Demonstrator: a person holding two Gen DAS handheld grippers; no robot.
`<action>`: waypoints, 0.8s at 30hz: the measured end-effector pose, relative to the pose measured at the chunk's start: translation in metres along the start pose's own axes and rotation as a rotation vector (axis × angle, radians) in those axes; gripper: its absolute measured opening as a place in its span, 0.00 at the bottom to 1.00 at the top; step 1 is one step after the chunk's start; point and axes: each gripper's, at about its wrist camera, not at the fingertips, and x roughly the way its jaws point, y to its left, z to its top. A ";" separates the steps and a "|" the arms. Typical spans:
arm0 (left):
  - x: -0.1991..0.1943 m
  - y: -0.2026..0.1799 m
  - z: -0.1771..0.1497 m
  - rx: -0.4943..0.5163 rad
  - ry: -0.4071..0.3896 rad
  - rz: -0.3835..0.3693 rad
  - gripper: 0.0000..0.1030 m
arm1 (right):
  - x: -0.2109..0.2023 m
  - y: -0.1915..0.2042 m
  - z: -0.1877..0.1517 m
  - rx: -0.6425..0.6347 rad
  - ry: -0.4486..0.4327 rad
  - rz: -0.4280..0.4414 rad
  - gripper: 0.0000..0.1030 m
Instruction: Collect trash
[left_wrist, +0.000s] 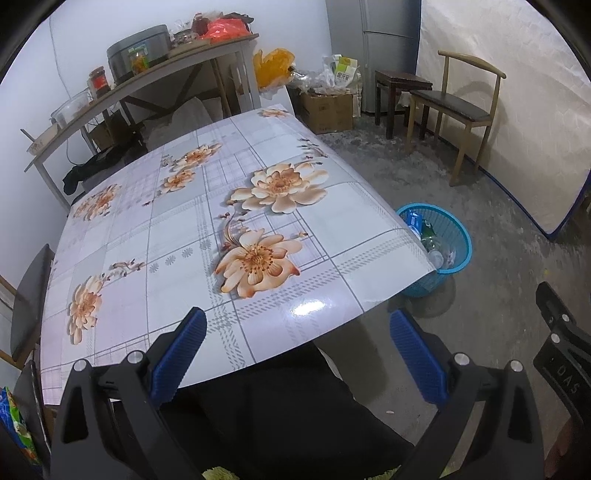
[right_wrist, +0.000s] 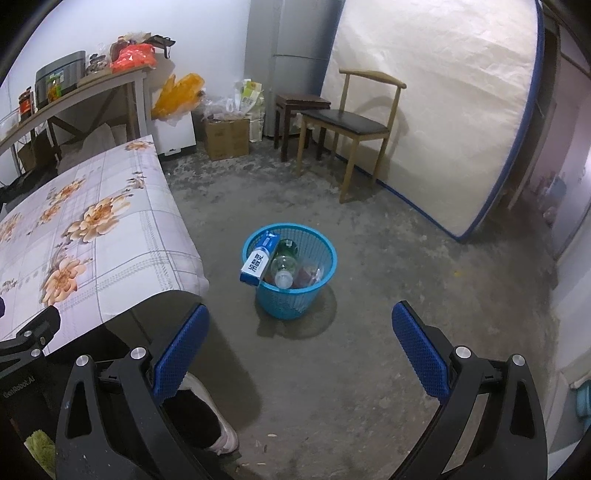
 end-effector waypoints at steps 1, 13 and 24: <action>0.000 0.000 0.000 0.000 0.000 0.000 0.95 | 0.000 0.000 0.000 0.001 -0.002 -0.001 0.92; -0.001 0.000 0.000 -0.001 -0.002 -0.001 0.95 | 0.000 0.001 0.001 -0.009 -0.007 0.005 0.92; -0.001 0.000 -0.001 -0.003 0.002 -0.003 0.95 | 0.000 0.002 0.001 -0.010 -0.008 0.003 0.92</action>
